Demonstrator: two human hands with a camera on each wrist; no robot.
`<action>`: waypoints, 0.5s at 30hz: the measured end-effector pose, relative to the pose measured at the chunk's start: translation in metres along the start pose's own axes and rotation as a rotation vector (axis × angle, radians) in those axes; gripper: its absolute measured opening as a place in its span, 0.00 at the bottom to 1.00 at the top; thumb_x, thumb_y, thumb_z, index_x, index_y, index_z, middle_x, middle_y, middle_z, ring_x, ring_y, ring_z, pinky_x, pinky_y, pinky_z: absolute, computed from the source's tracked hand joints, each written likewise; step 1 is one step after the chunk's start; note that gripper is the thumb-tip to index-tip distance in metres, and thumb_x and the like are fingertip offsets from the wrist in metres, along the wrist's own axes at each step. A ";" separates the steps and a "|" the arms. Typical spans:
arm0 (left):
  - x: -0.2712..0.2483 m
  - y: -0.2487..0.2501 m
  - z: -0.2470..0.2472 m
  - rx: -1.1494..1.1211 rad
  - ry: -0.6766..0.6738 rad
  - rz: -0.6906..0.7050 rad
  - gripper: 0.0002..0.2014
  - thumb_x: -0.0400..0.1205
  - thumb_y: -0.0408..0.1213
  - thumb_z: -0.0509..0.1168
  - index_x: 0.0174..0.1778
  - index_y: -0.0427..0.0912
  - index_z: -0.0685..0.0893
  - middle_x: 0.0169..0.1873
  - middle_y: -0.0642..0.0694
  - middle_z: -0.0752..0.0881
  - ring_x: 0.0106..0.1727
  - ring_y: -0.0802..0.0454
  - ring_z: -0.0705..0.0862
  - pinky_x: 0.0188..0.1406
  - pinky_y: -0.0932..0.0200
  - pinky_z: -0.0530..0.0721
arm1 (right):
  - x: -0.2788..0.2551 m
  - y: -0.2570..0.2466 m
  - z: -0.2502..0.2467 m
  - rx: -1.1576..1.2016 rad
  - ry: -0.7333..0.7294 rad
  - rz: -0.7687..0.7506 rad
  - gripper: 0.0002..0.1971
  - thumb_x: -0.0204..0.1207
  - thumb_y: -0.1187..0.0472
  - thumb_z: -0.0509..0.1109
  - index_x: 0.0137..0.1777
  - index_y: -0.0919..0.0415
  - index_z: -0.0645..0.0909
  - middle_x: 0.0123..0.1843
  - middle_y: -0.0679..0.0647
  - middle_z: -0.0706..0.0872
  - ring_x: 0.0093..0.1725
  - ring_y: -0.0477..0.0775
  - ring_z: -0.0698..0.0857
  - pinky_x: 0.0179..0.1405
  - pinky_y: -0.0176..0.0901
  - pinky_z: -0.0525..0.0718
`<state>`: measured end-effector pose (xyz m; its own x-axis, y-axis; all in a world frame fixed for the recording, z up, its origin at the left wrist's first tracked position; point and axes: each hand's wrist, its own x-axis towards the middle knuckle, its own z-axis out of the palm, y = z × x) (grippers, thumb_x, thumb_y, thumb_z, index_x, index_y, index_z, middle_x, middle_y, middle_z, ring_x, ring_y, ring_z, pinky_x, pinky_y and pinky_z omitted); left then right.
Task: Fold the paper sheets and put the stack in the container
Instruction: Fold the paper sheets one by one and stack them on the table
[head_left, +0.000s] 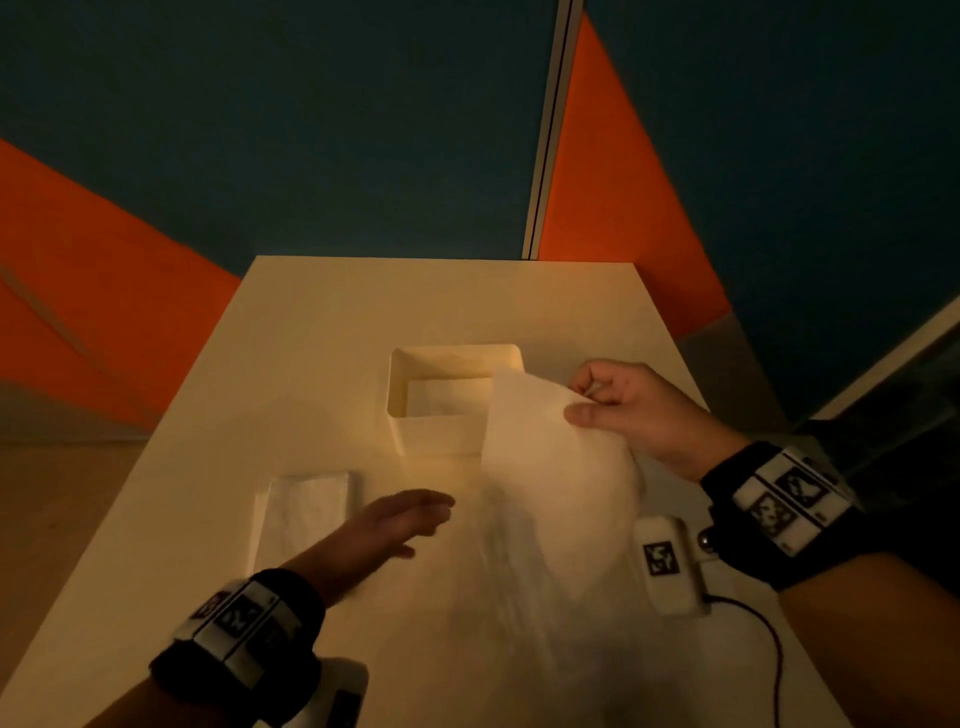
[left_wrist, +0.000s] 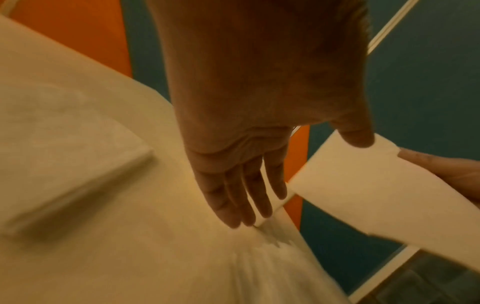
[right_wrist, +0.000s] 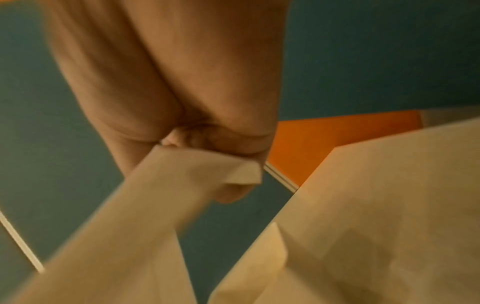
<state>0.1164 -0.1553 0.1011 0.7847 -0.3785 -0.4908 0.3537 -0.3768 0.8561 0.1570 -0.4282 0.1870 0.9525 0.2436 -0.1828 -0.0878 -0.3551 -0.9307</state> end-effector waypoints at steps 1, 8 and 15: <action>0.001 0.003 0.005 -0.071 -0.064 -0.011 0.48 0.47 0.80 0.67 0.62 0.60 0.79 0.61 0.57 0.84 0.63 0.59 0.81 0.63 0.57 0.80 | -0.002 -0.006 0.005 0.086 0.012 -0.020 0.05 0.76 0.71 0.68 0.43 0.63 0.77 0.40 0.61 0.87 0.38 0.54 0.85 0.36 0.39 0.83; 0.002 0.035 0.017 -0.610 -0.023 0.140 0.37 0.51 0.55 0.84 0.55 0.44 0.86 0.53 0.44 0.90 0.53 0.49 0.89 0.43 0.58 0.88 | -0.004 -0.014 0.037 0.399 0.104 -0.037 0.06 0.79 0.69 0.66 0.44 0.58 0.77 0.36 0.55 0.89 0.35 0.50 0.86 0.33 0.39 0.83; -0.004 0.047 -0.006 -0.480 0.161 0.383 0.38 0.54 0.55 0.83 0.57 0.38 0.87 0.53 0.38 0.89 0.53 0.42 0.88 0.48 0.50 0.88 | -0.008 0.005 0.037 0.474 0.038 0.022 0.15 0.75 0.74 0.66 0.57 0.57 0.83 0.47 0.60 0.91 0.45 0.57 0.89 0.44 0.48 0.88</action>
<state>0.1332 -0.1665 0.1438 0.9544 -0.2656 -0.1366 0.1921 0.1957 0.9617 0.1386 -0.3981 0.1722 0.9583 0.2039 -0.2003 -0.2226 0.0930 -0.9705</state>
